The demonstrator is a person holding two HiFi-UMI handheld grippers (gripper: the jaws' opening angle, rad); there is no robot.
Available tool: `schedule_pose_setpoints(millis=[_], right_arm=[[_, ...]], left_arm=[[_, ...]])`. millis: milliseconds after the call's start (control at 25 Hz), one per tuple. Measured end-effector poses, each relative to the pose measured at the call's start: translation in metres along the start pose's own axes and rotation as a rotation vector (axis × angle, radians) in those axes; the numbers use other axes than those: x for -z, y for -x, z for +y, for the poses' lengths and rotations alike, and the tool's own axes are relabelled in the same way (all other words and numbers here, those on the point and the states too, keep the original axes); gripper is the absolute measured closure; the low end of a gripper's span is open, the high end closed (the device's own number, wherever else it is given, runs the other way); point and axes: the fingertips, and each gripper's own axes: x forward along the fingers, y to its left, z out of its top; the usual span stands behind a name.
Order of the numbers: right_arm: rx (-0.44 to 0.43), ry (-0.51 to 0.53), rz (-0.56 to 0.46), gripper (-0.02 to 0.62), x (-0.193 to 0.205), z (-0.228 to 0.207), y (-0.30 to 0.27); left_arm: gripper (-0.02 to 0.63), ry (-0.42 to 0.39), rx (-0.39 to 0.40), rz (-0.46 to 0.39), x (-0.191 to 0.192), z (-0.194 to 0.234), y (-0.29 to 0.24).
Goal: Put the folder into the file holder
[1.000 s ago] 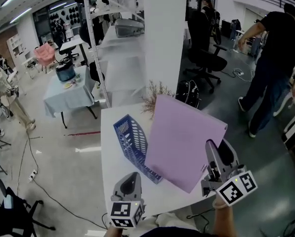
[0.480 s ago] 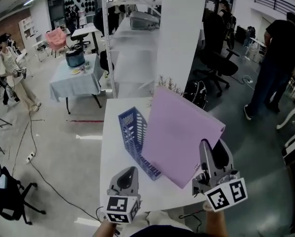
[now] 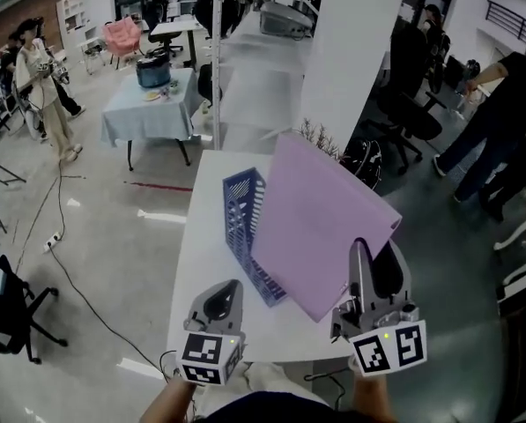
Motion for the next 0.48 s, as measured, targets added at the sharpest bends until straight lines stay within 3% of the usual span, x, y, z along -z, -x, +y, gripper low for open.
schedule_pose_setpoints(millis=[480], right_arm=[[-0.034,0.037,-0.026,0.434,0.011,0.016,-0.012]], left_arm=[[0.600,0.031,-0.055,0.017,0.008,0.007,0.012]])
